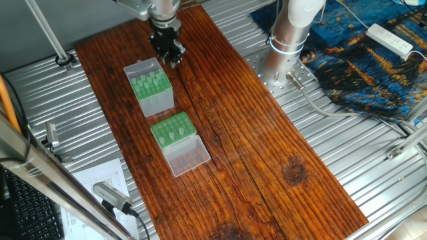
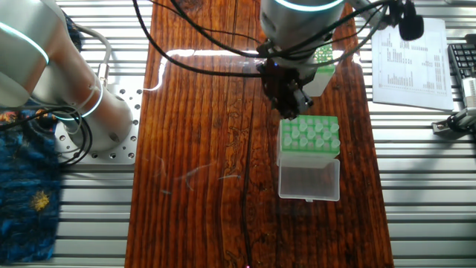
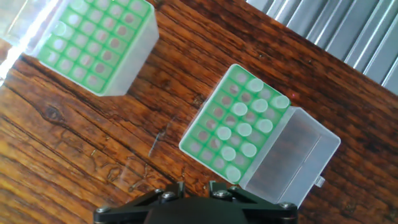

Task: Transfer all large pipette tips from one holder to another

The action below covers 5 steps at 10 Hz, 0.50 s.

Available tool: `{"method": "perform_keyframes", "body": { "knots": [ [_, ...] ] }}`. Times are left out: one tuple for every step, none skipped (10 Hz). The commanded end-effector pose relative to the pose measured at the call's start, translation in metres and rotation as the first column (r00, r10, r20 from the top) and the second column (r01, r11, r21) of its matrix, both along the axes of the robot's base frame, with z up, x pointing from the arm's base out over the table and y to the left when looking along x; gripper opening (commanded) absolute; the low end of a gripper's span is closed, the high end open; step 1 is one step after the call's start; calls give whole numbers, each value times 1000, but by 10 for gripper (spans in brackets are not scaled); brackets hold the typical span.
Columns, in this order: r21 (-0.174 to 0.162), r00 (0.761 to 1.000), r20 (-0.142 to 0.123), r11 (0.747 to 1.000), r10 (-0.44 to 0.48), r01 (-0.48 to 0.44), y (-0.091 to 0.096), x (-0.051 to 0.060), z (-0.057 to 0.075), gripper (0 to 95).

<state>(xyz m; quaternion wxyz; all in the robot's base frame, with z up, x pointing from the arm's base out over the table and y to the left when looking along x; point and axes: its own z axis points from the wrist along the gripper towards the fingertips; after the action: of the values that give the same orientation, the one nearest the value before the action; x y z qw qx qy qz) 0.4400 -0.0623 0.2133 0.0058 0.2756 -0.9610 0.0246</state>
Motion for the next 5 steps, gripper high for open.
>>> {"method": "perform_keyframes", "body": {
  "knots": [
    [2, 1000, -28, 1000, 10, -10, 3, 1, 2, 190],
    [0, 998, -54, 1000, -31, 31, 3, 1, 2, 190],
    [-10, 993, -69, 996, -94, 93, 3, 1, 2, 190],
    [-28, 986, -62, 988, -156, 154, 3, 1, 2, 190],
    [-33, 973, -56, 974, -224, 222, 3, 1, 2, 190]
  ]
}}
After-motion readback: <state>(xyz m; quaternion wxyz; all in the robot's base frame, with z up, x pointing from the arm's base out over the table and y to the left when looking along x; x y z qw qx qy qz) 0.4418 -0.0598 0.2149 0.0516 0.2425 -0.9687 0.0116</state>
